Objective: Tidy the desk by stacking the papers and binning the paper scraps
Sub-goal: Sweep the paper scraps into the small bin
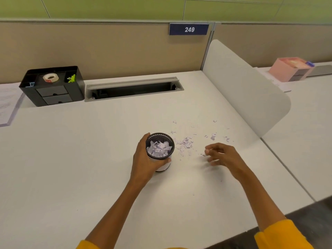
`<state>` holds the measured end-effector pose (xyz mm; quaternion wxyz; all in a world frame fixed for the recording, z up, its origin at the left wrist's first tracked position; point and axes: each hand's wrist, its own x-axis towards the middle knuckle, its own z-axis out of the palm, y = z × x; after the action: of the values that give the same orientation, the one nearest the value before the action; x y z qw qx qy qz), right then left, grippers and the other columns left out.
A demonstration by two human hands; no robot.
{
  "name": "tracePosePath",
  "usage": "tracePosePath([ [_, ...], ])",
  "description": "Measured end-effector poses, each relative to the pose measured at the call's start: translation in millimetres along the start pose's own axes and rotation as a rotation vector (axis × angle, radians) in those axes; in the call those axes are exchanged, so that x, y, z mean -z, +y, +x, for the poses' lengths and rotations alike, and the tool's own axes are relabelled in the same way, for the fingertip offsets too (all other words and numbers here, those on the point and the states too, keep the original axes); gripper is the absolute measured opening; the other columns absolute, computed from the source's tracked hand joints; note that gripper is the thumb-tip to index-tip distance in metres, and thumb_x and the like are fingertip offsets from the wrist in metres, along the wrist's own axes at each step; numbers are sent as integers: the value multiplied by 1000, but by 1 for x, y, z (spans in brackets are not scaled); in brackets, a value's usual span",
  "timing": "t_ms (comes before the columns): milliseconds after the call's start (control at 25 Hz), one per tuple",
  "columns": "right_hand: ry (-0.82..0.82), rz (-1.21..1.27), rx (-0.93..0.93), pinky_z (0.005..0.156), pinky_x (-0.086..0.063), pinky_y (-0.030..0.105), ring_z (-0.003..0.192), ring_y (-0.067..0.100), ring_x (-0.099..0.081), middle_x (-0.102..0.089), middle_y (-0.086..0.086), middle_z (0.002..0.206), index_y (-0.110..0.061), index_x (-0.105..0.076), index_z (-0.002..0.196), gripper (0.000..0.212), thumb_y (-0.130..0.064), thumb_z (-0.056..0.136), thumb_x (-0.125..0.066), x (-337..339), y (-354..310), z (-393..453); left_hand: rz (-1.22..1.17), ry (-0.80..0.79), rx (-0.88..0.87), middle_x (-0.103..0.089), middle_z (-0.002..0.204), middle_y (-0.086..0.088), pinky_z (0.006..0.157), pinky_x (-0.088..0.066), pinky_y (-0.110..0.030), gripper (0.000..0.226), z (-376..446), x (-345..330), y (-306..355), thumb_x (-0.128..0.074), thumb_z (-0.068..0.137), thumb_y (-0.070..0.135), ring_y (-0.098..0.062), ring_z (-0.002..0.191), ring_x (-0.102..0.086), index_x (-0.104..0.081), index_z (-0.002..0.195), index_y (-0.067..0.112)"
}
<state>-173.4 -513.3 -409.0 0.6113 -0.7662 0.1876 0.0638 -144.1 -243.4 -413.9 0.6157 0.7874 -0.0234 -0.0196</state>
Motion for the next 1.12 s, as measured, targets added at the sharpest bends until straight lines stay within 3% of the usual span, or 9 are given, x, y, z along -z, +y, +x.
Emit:
tracePosePath([
  [80, 146, -275, -105, 62, -54, 30, 62, 19, -62, -67, 13, 85, -14, -66, 96, 39, -25, 65, -86, 18, 5, -4, 21, -12, -10, -49, 131, 7, 83, -33, -1, 98, 1, -4, -1, -90, 55, 14, -6, 115, -47, -36, 137, 22],
  [200, 148, -466, -331, 56, -51, 27, 57, 22, -59, -61, 10, 78, -17, -57, 100, 59, -20, 53, -92, 22, 8, -10, 24, -16, -7, -48, 134, 7, 85, -33, -3, 99, 3, -6, -1, -89, 56, 15, -4, 114, -46, -36, 138, 24],
  [440, 93, -300, -225, 45, -52, 20, 44, 18, -59, -50, 7, 75, -8, -53, 115, 64, 14, 61, -79, -17, -4, 4, 14, -55, -21, -45, 137, 8, 92, -33, -10, 103, 4, -9, -4, -90, 55, 16, -6, 121, -44, -32, 140, 26],
  [600, 88, -210, -127, 65, -60, 35, 55, 21, -59, -51, 6, 70, -3, -57, 115, 56, 16, 65, -74, -47, -11, 36, 28, -120, -5, -47, 130, 15, 99, -37, -22, 115, 8, 4, -14, -92, 49, 28, -5, 120, -45, -25, 143, 34],
  [680, 61, -204, -48, 79, -58, 45, 65, 24, -59, -54, 5, 75, -4, -61, 113, 52, 11, 66, -75, -57, -13, 49, 68, -137, 17, -48, 129, 15, 100, -36, -27, 119, 10, 19, -20, -90, 42, 41, -5, 120, -43, -26, 143, 36],
  [800, 154, -331, 100, 74, -52, 29, 77, 22, -58, -56, 10, 95, -8, -64, 112, 38, -3, 75, -74, -64, -17, 61, 196, -186, -4, -43, 132, 11, 102, -31, -24, 109, 14, 44, -26, -91, 49, 36, -4, 122, -39, -34, 141, 31],
  [880, 212, -594, 209, 87, -41, 28, 105, 24, -53, -52, 12, 118, -15, -63, 118, 37, -14, 82, -70, -68, -15, 66, 339, -142, -79, -42, 133, 10, 101, -28, -19, 84, 18, 59, -32, -83, 66, 30, -3, 121, -38, -41, 138, 24],
  [1000, -6, -931, 237, 111, -24, 35, 138, 30, -28, -30, 10, 152, -25, -47, 138, 51, -15, 89, -58, -77, -5, 72, 446, 24, -123, -47, 135, 0, 101, -31, -25, 54, 27, 74, -52, -70, 81, 28, -15, 126, -44, -51, 130, 16],
  [1120, -103, -1146, 304, 112, -27, 37, 140, 29, -24, -25, 6, 155, -28, -39, 143, 59, -4, 90, -47, -84, 4, 67, 496, 115, -79, -42, 143, -4, 107, -30, -37, 46, 28, 75, -66, -64, 86, 27, -21, 135, -34, -53, 128, 13],
])
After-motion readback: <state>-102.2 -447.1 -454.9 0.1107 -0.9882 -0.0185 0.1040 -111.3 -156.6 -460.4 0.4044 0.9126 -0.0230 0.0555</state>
